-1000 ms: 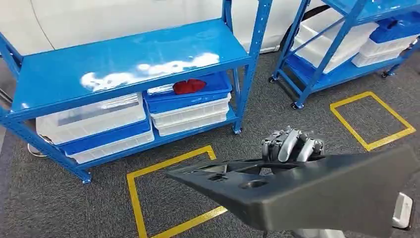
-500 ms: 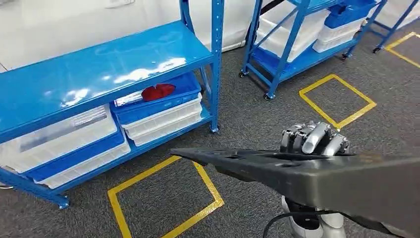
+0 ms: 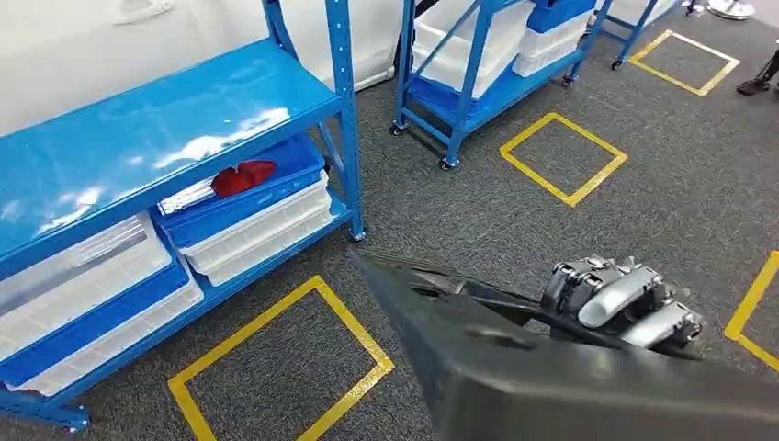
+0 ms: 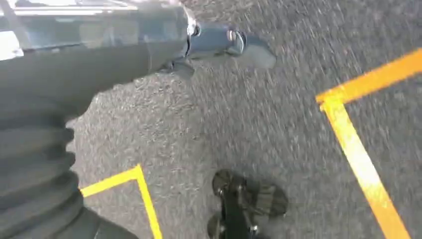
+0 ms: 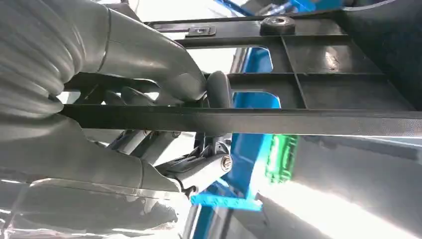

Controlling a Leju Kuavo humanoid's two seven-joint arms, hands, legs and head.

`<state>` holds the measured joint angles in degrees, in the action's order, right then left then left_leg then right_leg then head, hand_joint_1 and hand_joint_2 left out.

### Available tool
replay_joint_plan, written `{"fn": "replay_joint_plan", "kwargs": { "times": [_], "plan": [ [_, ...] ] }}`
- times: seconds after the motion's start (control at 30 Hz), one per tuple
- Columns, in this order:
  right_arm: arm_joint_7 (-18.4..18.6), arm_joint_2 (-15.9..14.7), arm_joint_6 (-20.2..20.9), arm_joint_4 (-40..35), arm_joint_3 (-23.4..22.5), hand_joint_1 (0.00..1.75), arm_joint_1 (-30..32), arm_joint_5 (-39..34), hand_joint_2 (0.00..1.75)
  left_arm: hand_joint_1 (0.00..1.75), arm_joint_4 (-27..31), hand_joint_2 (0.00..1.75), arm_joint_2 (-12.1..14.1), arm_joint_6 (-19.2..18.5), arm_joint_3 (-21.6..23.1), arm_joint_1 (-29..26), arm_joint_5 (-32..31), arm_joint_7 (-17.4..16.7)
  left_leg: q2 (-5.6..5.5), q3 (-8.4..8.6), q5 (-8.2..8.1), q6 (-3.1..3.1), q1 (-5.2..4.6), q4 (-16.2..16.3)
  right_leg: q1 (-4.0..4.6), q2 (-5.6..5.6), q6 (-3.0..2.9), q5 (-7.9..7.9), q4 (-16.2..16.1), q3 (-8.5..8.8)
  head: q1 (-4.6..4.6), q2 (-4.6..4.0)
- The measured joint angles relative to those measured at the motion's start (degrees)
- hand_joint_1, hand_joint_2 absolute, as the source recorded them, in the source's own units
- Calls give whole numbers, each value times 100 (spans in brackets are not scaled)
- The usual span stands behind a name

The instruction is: Take the parts from the cabinet and place them on the table.

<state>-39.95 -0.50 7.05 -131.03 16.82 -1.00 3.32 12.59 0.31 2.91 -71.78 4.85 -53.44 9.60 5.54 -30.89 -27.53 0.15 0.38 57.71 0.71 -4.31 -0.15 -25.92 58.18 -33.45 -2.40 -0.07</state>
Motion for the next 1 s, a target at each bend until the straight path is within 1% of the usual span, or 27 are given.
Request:
{"fn": "replay_joint_plan", "kwargs": {
  "times": [0.1, 0.13, 0.17, 0.2, 0.23, 0.27, 0.3, 0.33, 0.37, 0.4, 0.43, 0.47, 0.5, 0.53, 0.6, 0.63, 0.67, 0.7, 0.73, 0.77, 0.8, 0.83, 0.87, 0.9, 0.93, 0.97, 1.0],
  "plan": [
    [0, -300, -585, -110, 386, 175, -36, 92, 175, 0, 0, 175, -22, 7, -4, 43, 44, -68, 165, 53, -8, -73, -1, -34, 6, 208, -62, 9, 8, -44, 0, 0],
    [2, -424, -676, -125, 518, 175, -81, 66, 175, 0, 0, 175, -35, 7, -7, 63, 61, -68, 205, 62, -38, -109, -20, -30, -46, 285, -111, 51, -53, 1, 0, 2],
    [2, -497, -687, -129, 609, 175, -126, 24, 175, 0, 0, 175, -44, 4, -15, 76, 79, -70, -80, 40, -133, -144, 24, 85, -59, 328, -131, 74, -83, 10, -2, 0],
    [2, -553, -666, -132, 685, 175, -200, -58, 175, 0, -2, 175, -59, -6, -37, 68, 92, -63, -312, -102, -360, -150, 34, 423, -72, 381, -174, 84, -86, 0, -4, 2],
    [2, -588, -618, -132, 716, 175, -241, -113, 175, 0, -2, 175, -68, -13, -50, 47, 74, -59, -418, -304, -593, -158, 35, 861, -72, 452, -187, 92, -85, -4, -2, 2],
    [2, -623, -569, -129, 726, 175, -260, -155, 175, 0, -2, 175, -74, -37, -52, 24, 31, -48, -471, -522, -789, -167, 34, 1318, -69, 523, -193, 95, -83, -10, -2, 0],
    [2, -654, -534, -121, 726, 175, -260, -170, 175, 0, -2, 175, -83, -53, -50, 5, -40, -50, -494, -704, -888, -178, 34, 1683, -64, 605, -192, 96, -79, -12, -4, 2],
    [7, -678, -506, -105, 726, 175, -248, -170, 175, 0, -2, 175, -103, -55, -39, -2, -120, -59, -494, -765, -823, -178, 35, 1766, -63, 680, -192, 96, -76, -6, -4, 0],
    [9, -691, -488, -99, 726, 175, -239, -170, 175, 0, -2, 175, -118, -55, -20, 1, -173, -70, -495, -689, -626, -173, 36, 1563, -65, 753, -190, 95, -67, 0, -2, 0],
    [9, -698, -482, -99, 726, 175, -230, -168, 175, 0, -2, 175, -138, -53, 4, 10, -212, -94, -509, -519, -369, -162, 38, 1164, -68, 830, -182, 90, -58, 9, -4, 2],
    [9, -702, -477, -99, 726, 175, -209, -164, 175, 0, -2, 175, -146, -46, 22, 13, -245, -112, -593, -277, -81, -146, 48, 631, -71, 904, -164, 80, -44, 22, -4, 2],
    [7, -704, -475, -99, 726, 175, -189, -157, 175, 0, -2, 175, -151, -33, 35, 1, -251, -116, -883, -95, 102, -126, 67, 200, -82, 963, -145, 69, -26, 10, -2, 0],
    [9, -706, -475, -99, 726, 175, -190, -153, 175, 0, -2, 175, -160, -31, 39, -2, -258, -116, -1042, -32, 21, -103, 79, 35, -41, 1030, -103, 57, 29, -27, -2, 2],
    [6, -708, -475, -101, 726, 175, -181, -142, 175, 0, -2, 175, -164, -20, 48, -5, -260, -129, -988, -42, 13, -93, 71, 45, -70, 1114, -59, 82, 28, -68, -4, 2],
    [7, -711, -477, -101, 726, 175, -134, -120, 175, 0, -2, 175, -177, -2, 59, 14, -269, -157, -871, -28, 18, -35, 30, 34, -105, 1239, 13, 116, 2, -101, -2, 0],
    [7, -711, -475, -107, 726, 175, -99, -109, 175, 0, -2, 175, -197, 4, 61, 33, -271, -175, -808, -13, 52, 15, 86, -23, -87, 1299, 55, 119, 8, -116, -2, 2],
    [7, -711, -465, -107, 726, 175, -43, -105, 175, 0, -4, 175, -236, 11, 61, 54, -260, -190, -711, 0, 78, 47, 86, -48, -88, 1091, 65, 58, 93, -133, -2, 0],
    [7, -711, -392, -110, 726, 175, -25, -105, 175, 0, -4, 175, -247, 22, 59, 51, -240, -190, -653, 2, 80, 77, 85, -56, -67, 748, 109, -128, 356, -276, 0, 2],
    [4, -708, -296, -110, 724, 175, 20, -98, 175, 0, -4, 175, -258, 39, 59, 35, -221, -195, -571, 2, 71, 104, 69, -56, -92, 596, 150, -360, 788, -487, 0, 0],
    [6, -702, -185, -107, 715, 175, 85, -131, 175, 0, -4, 175, -278, 61, 57, 12, -190, -214, -497, 3, 64, 108, 61, -56, -114, 533, 179, -550, 1230, -706, 0, 0],
    [7, -691, -95, -92, 687, 175, 147, -176, 175, 0, -4, 175, -295, 90, 57, -8, -186, -229, -410, 0, 53, 110, 60, -54, -133, 500, 200, -678, 1623, -913, 0, 2],
    [7, -687, -55, -68, 647, 175, 171, -212, 175, 0, -4, 175, -317, 96, 55, -17, -186, -243, -329, 1, 47, 106, 60, -53, -152, 487, 216, -669, 1774, -997, 0, 2],
    [9, -671, -36, -33, 609, 175, 173, -238, 175, 0, -4, 175, -343, 96, 55, -15, -190, -247, -250, 8, 37, 96, 60, -53, -168, 466, 227, -530, 1639, -932, 0, 0],
    [9, -656, 5, 2, 578, 175, 175, -268, 175, 0, -4, 175, -371, 94, 55, -11, -195, -249, -187, 20, 25, 85, 60, -52, -177, 433, 227, -334, 1308, -759, 0, 2],
    [9, -630, 60, 37, 543, 175, 176, -301, 175, 0, -4, 175, -404, 92, 55, 3, -205, -251, -124, 43, 10, 63, 60, -53, -177, 344, 214, -73, 738, -448, 0, 0],
    [9, -599, 95, 57, 519, 175, 175, -328, 175, 0, -4, 175, -439, 90, 55, 7, -208, -254, -70, 75, -11, 36, 55, -52, -158, 120, 183, 108, 209, -140, 0, 2],
    [9, -577, 139, 78, 495, 175, 160, -354, 175, 0, -4, 175, -446, 90, 55, 5, -205, -254, -22, 92, -41, -8, 13, -49, -81, -95, 115, 13, 27, -56, 0, 2]
  ]
}}
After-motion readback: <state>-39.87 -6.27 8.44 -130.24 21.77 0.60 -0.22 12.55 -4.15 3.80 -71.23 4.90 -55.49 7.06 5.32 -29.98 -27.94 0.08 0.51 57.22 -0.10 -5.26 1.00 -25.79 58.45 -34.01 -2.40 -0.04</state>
